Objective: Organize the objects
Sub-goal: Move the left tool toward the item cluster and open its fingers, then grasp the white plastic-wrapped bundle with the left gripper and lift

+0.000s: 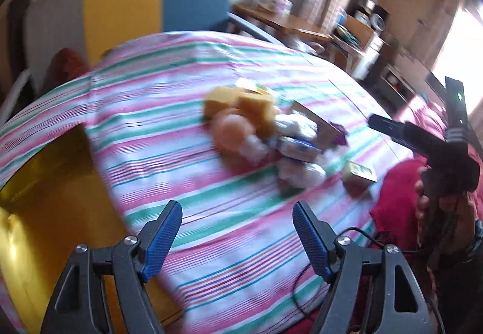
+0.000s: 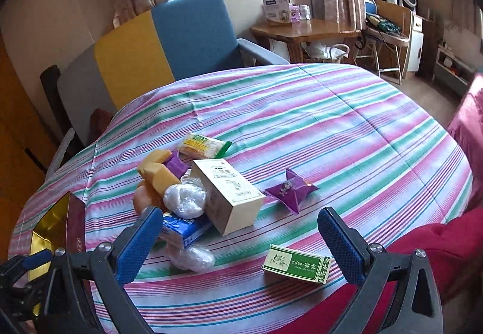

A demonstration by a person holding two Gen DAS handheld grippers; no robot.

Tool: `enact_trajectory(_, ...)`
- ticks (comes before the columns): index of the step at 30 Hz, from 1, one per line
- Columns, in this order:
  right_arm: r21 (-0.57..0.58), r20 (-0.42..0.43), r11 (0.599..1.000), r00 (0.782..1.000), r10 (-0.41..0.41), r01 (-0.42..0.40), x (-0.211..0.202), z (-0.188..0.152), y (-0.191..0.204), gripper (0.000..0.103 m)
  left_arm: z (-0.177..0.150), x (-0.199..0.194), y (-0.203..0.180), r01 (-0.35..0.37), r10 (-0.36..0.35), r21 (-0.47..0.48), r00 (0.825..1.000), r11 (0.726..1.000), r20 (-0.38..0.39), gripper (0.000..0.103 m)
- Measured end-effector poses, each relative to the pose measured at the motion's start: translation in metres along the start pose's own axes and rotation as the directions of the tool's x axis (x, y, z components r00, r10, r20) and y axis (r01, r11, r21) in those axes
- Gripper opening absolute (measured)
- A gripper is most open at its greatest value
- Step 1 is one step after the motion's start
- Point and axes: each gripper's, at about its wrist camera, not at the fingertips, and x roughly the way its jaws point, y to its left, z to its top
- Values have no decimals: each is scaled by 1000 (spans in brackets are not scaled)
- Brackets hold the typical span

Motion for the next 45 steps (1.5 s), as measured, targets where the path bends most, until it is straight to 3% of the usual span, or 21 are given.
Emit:
enact_trajectory(4,92,-14,993,997,78,-77,6,-4,-14,103,8,36,-29,15,-12,97,1000,995,-28,76)
enact_trajectory(9,137,-23,984,992,121,-117,13,-5,-19,103,19,77,-51,39,-29,175,998,984,-57,76)
enact_trajectory(20,238,15,950,979,204,-201,16,-9,-35,103,31,145,-72,45,-25,178,994,983,-109,76)
enact_trajectory(22,243,16,948,978,207,-204,16,-9,-36,103,32,154,-71,83,-63,166,990,983,-125,61)
enact_trajectory(28,256,22,944,977,212,-210,16,-9,-38,103,16,133,-62,118,-101,168,990,979,-103,49)
enact_trajectory(39,230,-24,958,983,180,-170,21,-8,-33,103,-44,72,-31,105,-97,97,991,990,-89,48)
enact_trajectory(42,201,-72,967,983,171,-154,26,-6,-29,103,-48,52,-25,112,-106,90,992,990,-63,48)
enact_trajectory(45,116,-180,985,972,149,-130,36,-3,-17,103,-50,31,-20,115,-113,93,993,989,-26,48)
